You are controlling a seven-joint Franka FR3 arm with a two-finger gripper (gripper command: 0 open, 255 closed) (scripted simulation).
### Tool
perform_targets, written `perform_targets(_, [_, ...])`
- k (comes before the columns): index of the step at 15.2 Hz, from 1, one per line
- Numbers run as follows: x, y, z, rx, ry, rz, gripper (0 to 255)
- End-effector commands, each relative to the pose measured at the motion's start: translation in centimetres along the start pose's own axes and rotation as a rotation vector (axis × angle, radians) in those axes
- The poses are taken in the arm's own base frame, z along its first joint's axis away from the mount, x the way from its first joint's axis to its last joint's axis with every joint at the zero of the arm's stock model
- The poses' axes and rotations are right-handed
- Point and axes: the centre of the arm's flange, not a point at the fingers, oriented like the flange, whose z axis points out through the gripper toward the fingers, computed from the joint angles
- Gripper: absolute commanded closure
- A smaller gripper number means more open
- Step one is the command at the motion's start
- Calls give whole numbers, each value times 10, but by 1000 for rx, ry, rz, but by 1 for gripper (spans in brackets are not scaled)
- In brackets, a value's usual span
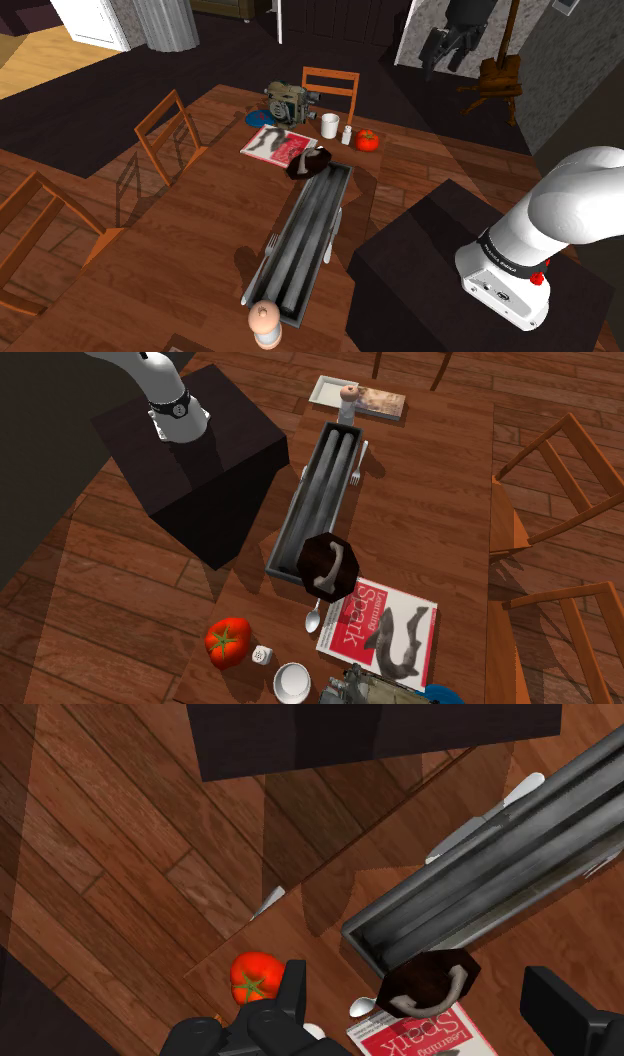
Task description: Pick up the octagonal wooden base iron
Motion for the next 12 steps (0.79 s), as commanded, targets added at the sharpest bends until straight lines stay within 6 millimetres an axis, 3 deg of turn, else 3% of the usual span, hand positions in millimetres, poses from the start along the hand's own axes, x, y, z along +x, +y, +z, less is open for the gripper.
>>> perform_targets(1, [0,0,0,0,0,0,0])
perform_targets(12, [75,-73,106,-25,-31,204,0])
